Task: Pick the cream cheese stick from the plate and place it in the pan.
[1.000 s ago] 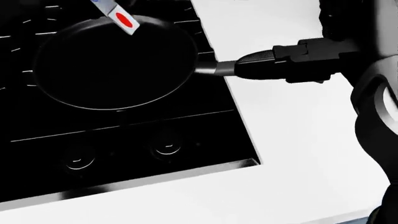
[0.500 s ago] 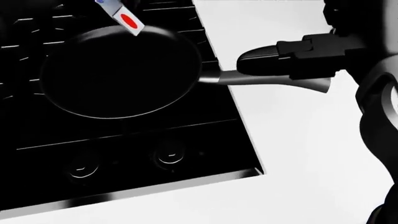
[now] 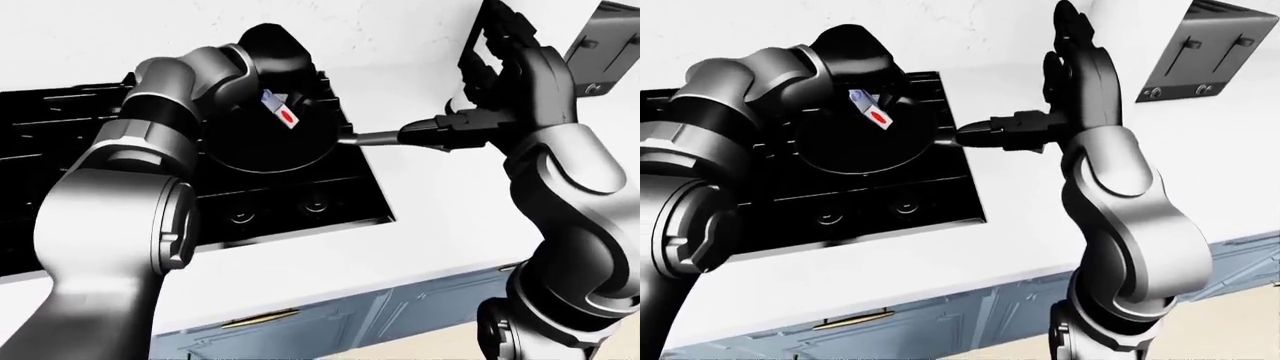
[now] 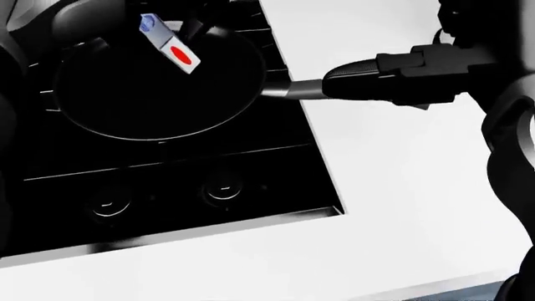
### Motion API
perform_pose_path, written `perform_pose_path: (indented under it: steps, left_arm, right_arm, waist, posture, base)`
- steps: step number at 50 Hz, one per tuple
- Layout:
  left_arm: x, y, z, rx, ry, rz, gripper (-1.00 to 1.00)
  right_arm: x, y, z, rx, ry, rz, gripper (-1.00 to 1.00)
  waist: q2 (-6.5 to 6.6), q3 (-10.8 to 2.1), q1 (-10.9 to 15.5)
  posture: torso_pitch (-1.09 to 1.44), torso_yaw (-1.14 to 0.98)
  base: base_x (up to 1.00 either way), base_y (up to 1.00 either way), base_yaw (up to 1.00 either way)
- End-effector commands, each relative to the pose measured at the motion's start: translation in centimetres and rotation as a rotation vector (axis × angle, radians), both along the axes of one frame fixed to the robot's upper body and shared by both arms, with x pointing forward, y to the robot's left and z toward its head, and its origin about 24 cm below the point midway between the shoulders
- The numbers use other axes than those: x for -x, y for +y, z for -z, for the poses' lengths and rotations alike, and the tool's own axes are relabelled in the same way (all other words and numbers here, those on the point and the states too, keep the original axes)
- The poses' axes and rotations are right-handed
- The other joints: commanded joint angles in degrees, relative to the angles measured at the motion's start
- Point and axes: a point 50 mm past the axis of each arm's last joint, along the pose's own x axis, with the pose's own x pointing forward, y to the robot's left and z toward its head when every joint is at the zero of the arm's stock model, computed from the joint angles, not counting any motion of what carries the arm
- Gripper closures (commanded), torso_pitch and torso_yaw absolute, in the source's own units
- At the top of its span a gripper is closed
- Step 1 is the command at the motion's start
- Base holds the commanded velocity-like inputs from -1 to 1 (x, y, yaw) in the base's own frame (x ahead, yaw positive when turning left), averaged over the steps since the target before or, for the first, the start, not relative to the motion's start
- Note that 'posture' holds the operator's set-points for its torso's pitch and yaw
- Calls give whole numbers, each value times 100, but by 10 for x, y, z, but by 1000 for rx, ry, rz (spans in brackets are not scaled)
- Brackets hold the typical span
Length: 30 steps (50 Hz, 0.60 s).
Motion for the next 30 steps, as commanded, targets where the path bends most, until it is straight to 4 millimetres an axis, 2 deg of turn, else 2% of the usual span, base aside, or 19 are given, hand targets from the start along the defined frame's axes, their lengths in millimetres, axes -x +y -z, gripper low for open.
perform_pose_path:
  steps: [1, 30]
  left_arm:
    - [5, -3, -34, 52, -121, 17, 100]
    - [1, -5, -12, -2, -75, 16, 100]
  right_arm:
    - [5, 0, -13, -1, -78, 4, -100]
    - [6, -2, -15, -2, -85, 7, -100]
  waist:
    - [0, -197, 2]
    - [-14, -241, 9]
  posture:
    - [0, 0]
    - [0, 0]
  base:
    - [0, 0, 0]
    - [0, 0, 0]
